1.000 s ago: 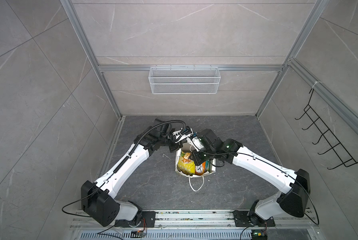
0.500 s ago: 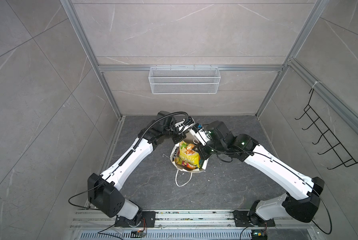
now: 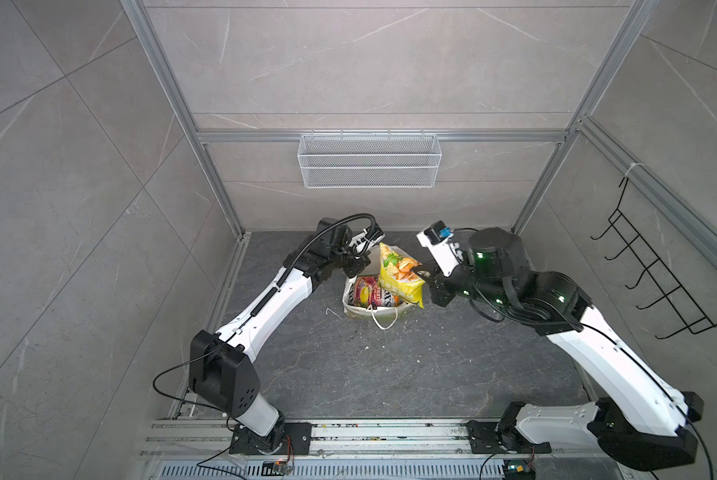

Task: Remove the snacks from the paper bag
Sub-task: 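Carry the yellow chip bag away from the paper bag and release it on the table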

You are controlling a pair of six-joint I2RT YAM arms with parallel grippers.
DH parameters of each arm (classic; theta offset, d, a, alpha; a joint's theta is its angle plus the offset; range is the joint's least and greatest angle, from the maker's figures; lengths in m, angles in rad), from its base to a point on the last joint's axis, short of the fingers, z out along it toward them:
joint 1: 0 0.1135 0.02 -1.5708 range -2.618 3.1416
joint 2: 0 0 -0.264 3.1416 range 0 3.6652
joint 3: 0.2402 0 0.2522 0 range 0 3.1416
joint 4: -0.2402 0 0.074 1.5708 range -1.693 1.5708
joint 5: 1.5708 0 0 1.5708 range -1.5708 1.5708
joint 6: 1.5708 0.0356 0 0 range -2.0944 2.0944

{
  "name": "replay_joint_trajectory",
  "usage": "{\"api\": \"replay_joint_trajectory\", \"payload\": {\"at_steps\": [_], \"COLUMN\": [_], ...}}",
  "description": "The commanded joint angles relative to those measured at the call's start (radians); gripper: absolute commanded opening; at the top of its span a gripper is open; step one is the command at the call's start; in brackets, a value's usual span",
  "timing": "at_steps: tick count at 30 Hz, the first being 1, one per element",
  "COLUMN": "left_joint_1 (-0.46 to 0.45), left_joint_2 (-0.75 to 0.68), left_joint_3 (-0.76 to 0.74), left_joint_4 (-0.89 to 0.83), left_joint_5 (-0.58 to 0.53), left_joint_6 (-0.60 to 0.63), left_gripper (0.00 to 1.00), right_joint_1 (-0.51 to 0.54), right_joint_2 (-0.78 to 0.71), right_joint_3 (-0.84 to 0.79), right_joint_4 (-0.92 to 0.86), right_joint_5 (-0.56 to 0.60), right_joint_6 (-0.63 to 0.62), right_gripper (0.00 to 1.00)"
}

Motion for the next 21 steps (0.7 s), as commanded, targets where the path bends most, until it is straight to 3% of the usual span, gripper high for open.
{"api": "replay_joint_trajectory", "payload": {"at_steps": [1,8,13,16,21], "left_joint_1": [-0.003,-0.004,-0.003,-0.004,-0.006], "left_joint_2": [-0.162,-0.267,-0.325,-0.338,-0.342], "left_joint_3": [-0.067,-0.209,-0.279,-0.313,-0.332], "left_joint_4": [0.156,0.179,0.193,0.194,0.163], "left_joint_5": [0.049,0.156,0.251,0.29,0.355], "left_joint_6": [-0.007,0.02,0.054,0.072,0.079], "left_gripper": [0.0,0.0,0.0,0.0,0.0], "right_joint_1": [-0.022,-0.065,-0.188,-0.316,-0.56], "right_joint_2": [-0.111,-0.204,-0.202,-0.2,-0.157], "right_joint_3": [-0.063,-0.151,-0.219,-0.327,-0.527], "right_joint_4": [0.081,0.115,0.093,0.147,0.339], "right_joint_5": [0.068,0.141,0.203,0.112,-0.256], "right_joint_6": [0.084,0.182,0.263,0.339,0.476], "right_gripper": [0.0,0.0,0.0,0.0,0.0]}}
